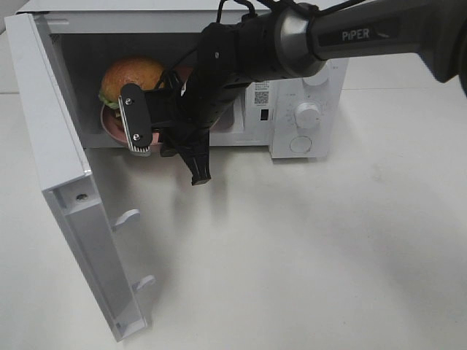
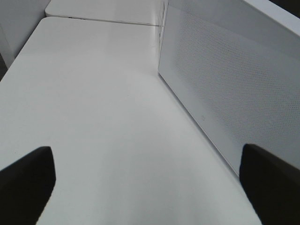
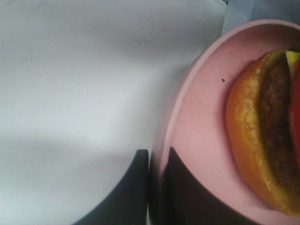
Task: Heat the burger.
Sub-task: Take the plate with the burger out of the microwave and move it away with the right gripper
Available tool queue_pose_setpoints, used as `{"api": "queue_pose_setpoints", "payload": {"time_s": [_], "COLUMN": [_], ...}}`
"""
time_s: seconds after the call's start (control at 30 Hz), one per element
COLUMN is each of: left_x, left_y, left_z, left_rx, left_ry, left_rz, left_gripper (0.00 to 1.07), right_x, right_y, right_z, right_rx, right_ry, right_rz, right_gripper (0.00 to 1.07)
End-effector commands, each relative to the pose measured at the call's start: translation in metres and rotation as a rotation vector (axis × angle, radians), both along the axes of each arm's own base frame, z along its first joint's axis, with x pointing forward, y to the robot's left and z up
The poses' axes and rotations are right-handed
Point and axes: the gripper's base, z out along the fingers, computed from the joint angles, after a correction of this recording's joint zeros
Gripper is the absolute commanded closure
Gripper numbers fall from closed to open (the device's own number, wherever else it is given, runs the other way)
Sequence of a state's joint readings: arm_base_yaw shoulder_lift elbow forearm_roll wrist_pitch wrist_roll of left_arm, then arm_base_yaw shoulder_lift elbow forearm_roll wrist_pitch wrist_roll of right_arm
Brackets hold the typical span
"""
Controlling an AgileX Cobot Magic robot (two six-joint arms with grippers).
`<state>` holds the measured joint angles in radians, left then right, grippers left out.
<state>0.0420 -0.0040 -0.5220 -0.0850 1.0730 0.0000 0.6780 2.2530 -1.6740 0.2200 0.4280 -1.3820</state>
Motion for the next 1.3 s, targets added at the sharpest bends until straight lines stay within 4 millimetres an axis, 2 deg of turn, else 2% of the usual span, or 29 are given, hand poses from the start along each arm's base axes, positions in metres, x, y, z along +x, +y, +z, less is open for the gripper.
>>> {"api": "queue_pose_setpoints", "payload": {"time_s": [0.03, 0.43, 0.77, 1.07, 1.1, 1.3], "left_x": [-0.002, -0.002, -0.002, -0.002, -0.002, -0.002], "left_y": [0.000, 0.000, 0.000, 0.000, 0.000, 0.000], "left_z": [-0.001, -0.001, -0.001, -0.001, -0.001, -0.001], "left_rx": [0.001, 0.001, 0.001, 0.001, 0.001, 0.001], "left_ry": [-0.015, -0.015, -0.015, -0.015, -0.015, -0.015], "left_rz": [0.001, 0.001, 0.001, 0.001, 0.001, 0.001], "left_gripper": [0.07, 0.07, 0.07, 0.07, 0.07, 0.07], "right_x": [-0.003, -0.024, -0.051, -0.072, -0.079, -0.089], "right_y": [-0.004, -0.022, -0.040, -0.040, -0.038, -0.045], "right_z": [0.028, 0.037, 0.036, 0.035, 0.034, 0.038], "right_rx": [0.071, 0.081, 0.077, 0.081, 0.081, 0.098], "right_ry": [-0.126, -0.153, -0.164, -0.171, -0.160, -0.170], "right_rz": [-0.004, -0.020, -0.025, 0.002, 0.012, 0.002], "right_gripper": [1.07, 1.07, 1.07, 1.07, 1.07, 1.07]}}
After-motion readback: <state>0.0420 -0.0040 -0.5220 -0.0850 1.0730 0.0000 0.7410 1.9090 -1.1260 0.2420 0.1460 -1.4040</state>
